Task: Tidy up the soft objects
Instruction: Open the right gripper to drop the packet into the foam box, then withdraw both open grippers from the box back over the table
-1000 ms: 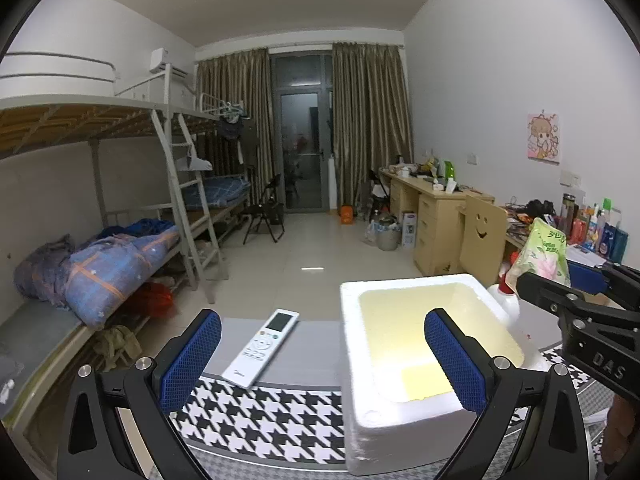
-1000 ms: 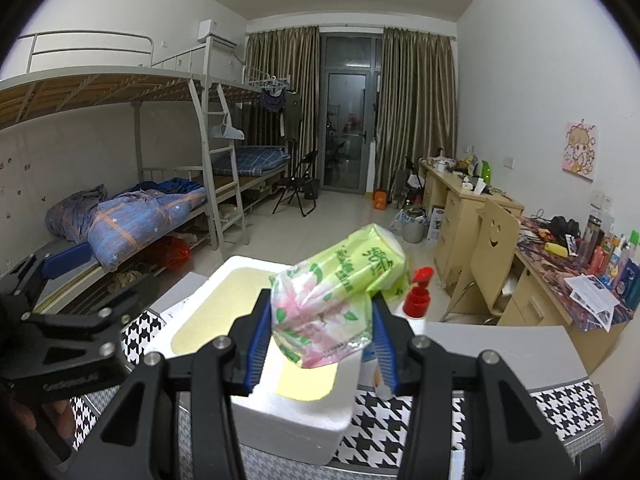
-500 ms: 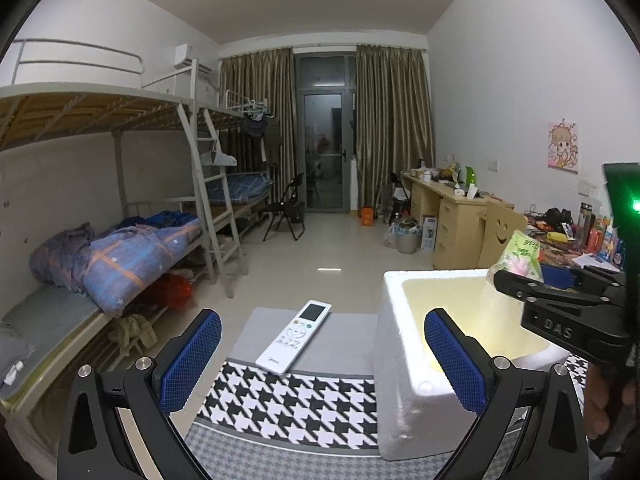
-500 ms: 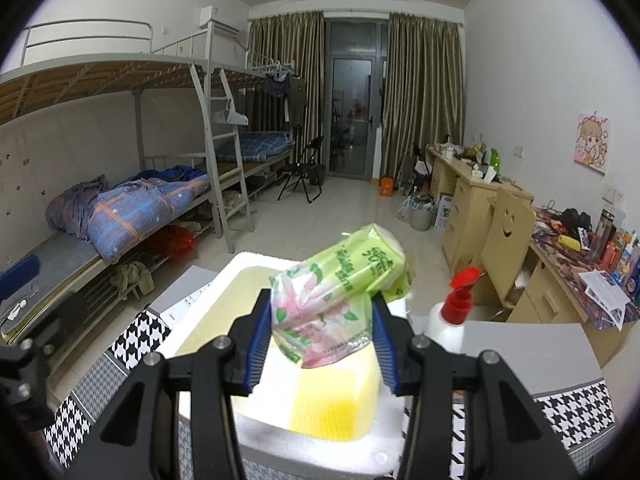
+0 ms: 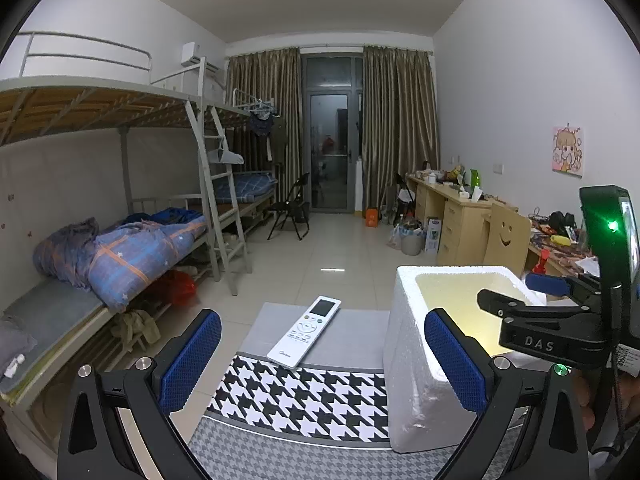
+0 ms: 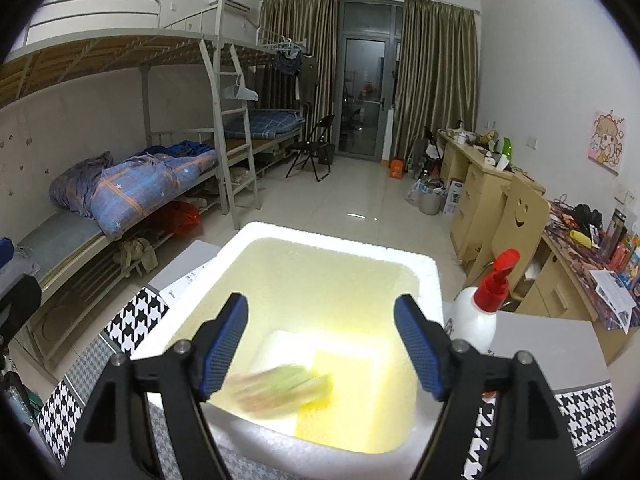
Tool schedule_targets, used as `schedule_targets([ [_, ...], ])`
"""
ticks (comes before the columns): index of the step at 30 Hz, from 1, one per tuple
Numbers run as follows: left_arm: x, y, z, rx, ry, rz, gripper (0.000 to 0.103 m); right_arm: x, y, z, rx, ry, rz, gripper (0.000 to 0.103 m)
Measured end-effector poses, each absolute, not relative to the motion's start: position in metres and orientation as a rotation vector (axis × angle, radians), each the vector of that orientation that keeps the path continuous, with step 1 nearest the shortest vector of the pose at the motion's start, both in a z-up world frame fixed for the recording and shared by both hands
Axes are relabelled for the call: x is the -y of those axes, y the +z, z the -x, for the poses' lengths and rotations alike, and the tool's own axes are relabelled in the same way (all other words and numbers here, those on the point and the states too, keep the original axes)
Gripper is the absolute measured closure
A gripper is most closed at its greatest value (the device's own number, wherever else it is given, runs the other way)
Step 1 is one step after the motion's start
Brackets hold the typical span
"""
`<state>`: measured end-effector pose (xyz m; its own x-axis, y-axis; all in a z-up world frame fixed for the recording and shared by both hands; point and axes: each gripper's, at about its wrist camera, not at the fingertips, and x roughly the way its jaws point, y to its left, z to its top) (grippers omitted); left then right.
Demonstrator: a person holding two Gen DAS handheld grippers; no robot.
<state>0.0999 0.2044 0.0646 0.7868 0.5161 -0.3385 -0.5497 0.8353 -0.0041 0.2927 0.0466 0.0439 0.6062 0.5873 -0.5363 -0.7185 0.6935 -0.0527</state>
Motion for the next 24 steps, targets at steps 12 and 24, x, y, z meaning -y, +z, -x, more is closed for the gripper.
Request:
schedule_targets([
  [12,-0.188,0.069,-0.093,-0.324,0.545,0.095,0.001,-0.029,0.058,-0.270,-0.415,0.756,0.269,0.024],
  [24,-0.159,0.070,-0.082,-0.327,0.504,0.079,0.001,0.002,0.065,-0.247,-0.379,0.739,0.239,0.013],
])
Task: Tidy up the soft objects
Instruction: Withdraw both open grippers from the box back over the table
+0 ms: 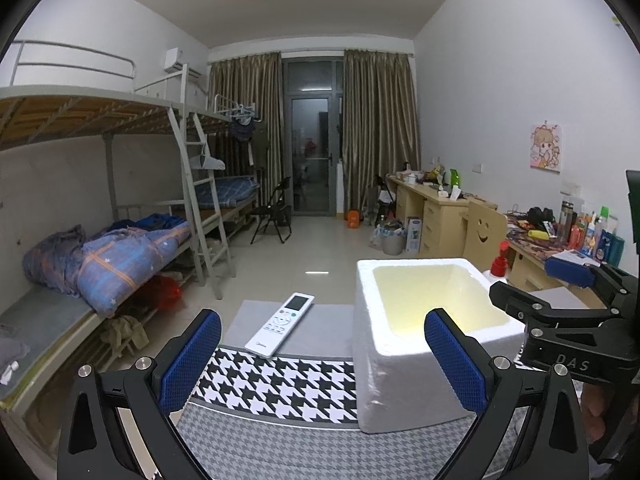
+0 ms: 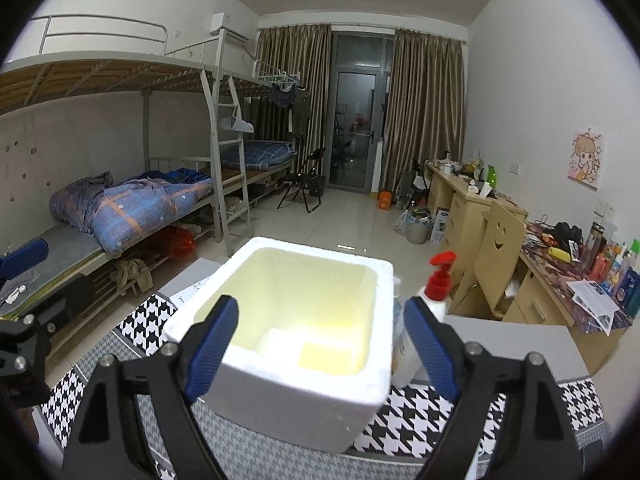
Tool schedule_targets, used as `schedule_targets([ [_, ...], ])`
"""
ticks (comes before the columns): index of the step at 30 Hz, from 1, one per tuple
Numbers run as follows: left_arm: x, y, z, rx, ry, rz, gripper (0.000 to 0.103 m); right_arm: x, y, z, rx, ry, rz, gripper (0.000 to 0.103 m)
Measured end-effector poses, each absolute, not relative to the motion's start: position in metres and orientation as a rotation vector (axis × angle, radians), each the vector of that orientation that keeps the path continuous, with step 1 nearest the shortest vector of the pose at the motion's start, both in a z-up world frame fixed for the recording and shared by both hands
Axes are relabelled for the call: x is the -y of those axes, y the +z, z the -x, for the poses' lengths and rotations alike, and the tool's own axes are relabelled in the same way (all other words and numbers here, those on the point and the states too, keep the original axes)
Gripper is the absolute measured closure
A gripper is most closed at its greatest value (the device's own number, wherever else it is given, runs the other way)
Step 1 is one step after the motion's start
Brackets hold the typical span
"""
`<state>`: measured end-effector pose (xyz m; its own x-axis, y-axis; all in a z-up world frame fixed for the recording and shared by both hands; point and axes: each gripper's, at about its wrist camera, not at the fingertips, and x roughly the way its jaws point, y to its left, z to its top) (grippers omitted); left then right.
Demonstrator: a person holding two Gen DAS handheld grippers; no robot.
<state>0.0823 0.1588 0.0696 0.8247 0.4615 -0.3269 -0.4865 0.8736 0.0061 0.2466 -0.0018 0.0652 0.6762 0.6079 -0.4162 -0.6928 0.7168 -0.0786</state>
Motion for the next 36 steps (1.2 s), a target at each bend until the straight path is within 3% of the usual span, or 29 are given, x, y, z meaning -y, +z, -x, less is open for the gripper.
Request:
schedule_targets([
  [4,-0.149,0.070,-0.076,-0.322,0.490,0.075,0.001,0.012,0.068,-0.239,-0.362,0.729,0.227,0.009],
  [36,-0.084,0.060,-0.038,-0.285,0.334,0.065,0.001,0.093,0.063,-0.171,-0.244,0.688,0.192,0.008],
])
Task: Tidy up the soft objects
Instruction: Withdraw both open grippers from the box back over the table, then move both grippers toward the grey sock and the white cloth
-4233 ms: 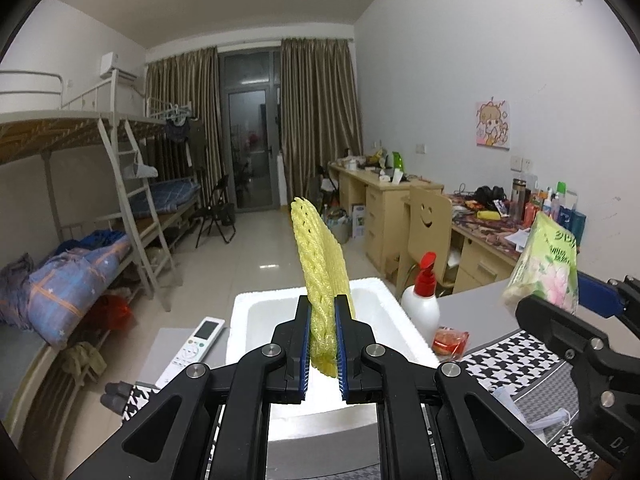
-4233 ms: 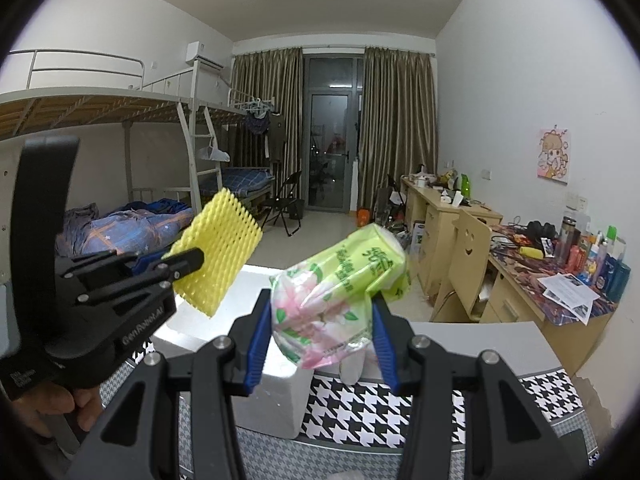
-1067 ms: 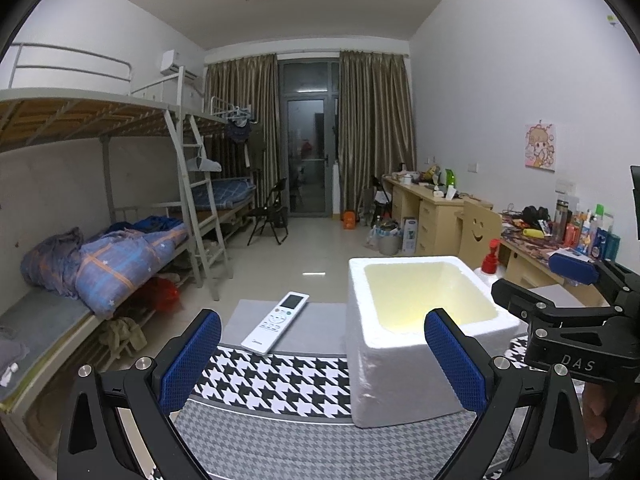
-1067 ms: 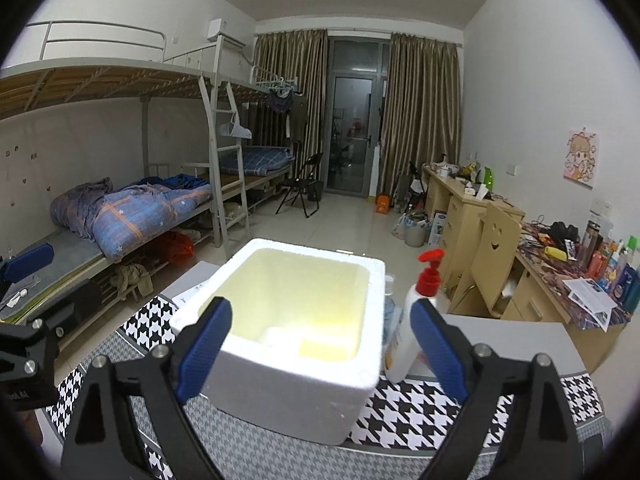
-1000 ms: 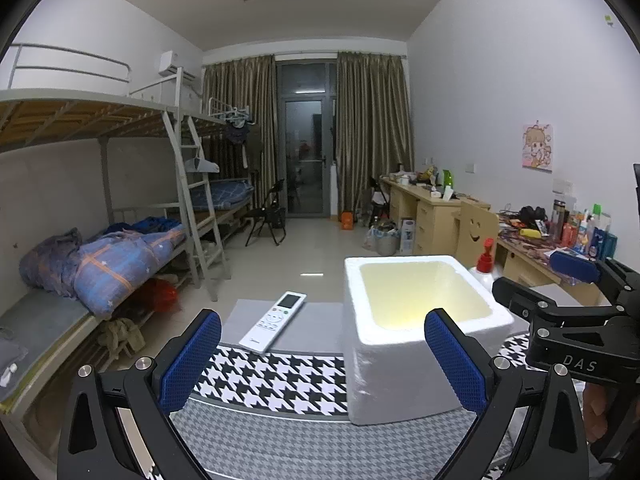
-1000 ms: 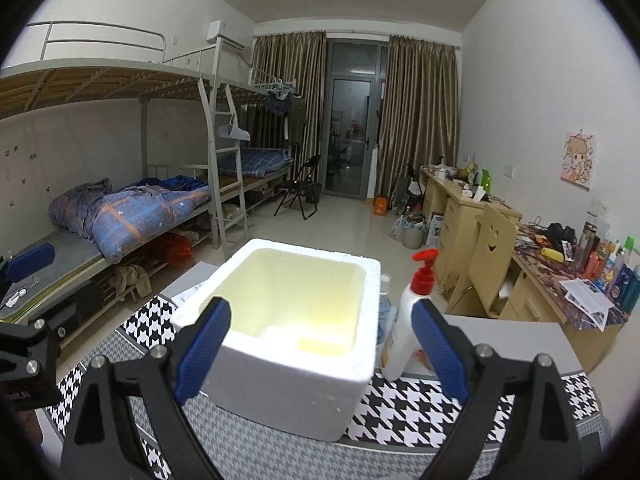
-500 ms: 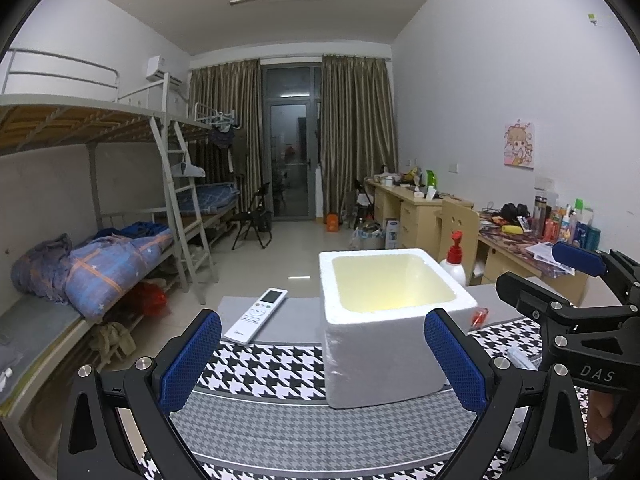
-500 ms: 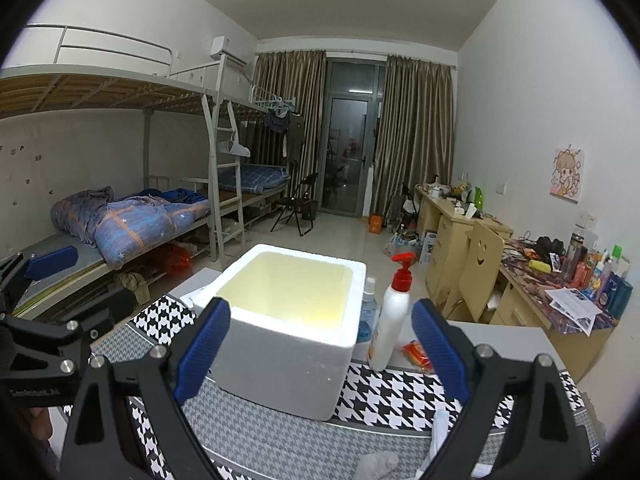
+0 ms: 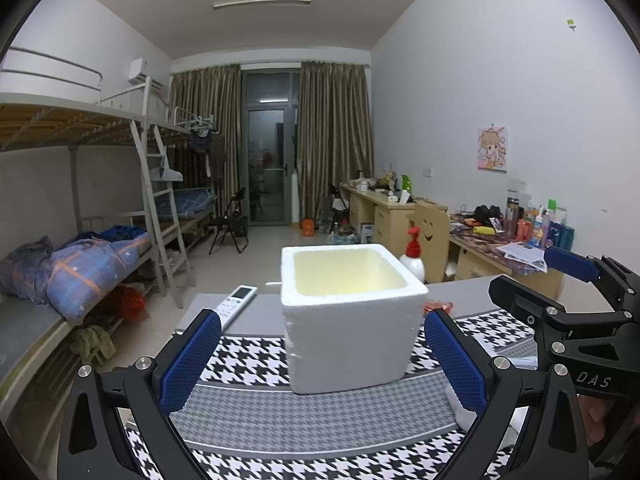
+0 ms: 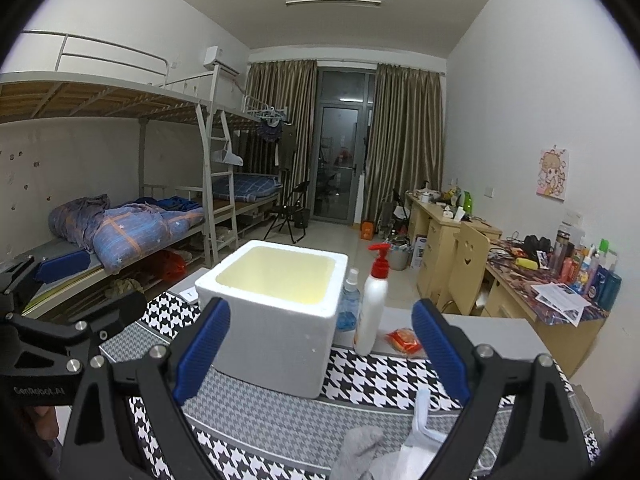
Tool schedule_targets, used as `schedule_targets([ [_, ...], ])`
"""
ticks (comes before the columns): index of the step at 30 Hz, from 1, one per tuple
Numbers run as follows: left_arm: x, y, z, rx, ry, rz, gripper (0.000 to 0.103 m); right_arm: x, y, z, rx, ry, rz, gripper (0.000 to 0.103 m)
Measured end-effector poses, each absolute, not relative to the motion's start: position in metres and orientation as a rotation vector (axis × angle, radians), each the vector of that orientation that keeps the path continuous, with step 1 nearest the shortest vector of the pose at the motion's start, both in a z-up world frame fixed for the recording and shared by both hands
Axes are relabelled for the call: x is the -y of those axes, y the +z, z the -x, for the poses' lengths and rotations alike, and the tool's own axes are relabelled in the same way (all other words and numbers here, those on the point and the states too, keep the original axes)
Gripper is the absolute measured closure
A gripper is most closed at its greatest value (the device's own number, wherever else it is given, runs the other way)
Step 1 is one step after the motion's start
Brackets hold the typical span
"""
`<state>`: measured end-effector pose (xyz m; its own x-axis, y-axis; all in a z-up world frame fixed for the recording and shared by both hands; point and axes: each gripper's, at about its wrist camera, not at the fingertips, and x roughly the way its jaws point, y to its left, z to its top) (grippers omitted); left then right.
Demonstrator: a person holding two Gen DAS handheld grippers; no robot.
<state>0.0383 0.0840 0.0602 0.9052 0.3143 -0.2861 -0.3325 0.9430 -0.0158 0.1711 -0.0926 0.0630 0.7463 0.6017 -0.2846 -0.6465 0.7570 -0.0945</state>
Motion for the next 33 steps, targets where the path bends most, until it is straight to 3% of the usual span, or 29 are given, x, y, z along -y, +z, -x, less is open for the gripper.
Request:
schedule_targets([
  [33,-0.009,0.024,-0.022,-0.278,0.152,0.064,0.001,0.196,0.028,-0.130,-0.253,0.555,0.098,0.008],
])
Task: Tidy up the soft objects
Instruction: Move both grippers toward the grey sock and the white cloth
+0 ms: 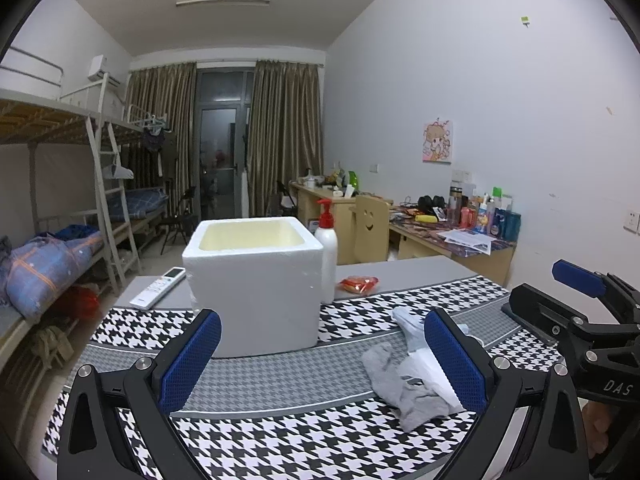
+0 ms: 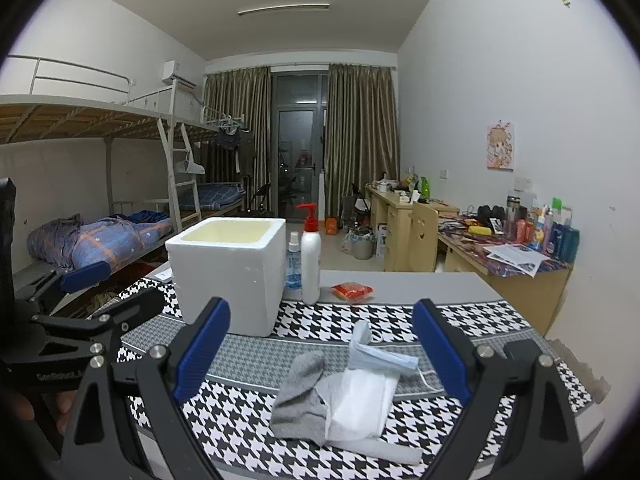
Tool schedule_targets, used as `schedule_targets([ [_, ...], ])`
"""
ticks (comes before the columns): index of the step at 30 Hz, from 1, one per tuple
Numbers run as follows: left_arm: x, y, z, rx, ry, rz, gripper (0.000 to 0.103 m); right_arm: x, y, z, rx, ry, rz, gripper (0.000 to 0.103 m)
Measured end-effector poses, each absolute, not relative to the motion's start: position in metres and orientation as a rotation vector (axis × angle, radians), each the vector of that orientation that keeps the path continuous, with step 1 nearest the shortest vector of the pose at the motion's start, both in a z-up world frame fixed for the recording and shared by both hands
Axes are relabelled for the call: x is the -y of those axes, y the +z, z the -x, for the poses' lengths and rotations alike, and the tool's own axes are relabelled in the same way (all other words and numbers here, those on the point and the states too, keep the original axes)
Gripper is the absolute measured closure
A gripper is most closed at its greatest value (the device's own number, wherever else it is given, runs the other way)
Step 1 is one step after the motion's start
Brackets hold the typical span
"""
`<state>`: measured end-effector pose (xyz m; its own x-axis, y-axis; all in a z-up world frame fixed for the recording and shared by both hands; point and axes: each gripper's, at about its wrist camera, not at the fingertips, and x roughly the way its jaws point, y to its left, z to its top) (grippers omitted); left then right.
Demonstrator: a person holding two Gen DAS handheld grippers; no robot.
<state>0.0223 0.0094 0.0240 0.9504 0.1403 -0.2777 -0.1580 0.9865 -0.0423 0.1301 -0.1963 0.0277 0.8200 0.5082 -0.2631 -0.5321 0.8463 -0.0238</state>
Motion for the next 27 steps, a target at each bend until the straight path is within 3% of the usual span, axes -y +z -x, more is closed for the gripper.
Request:
schedule_targets([
  [27,0.023,-0.027,-0.052,-0.414,0.047,0.081,0.001,0.230,-0.022,-0.136,-0.326,0.496,0.092,0.008],
])
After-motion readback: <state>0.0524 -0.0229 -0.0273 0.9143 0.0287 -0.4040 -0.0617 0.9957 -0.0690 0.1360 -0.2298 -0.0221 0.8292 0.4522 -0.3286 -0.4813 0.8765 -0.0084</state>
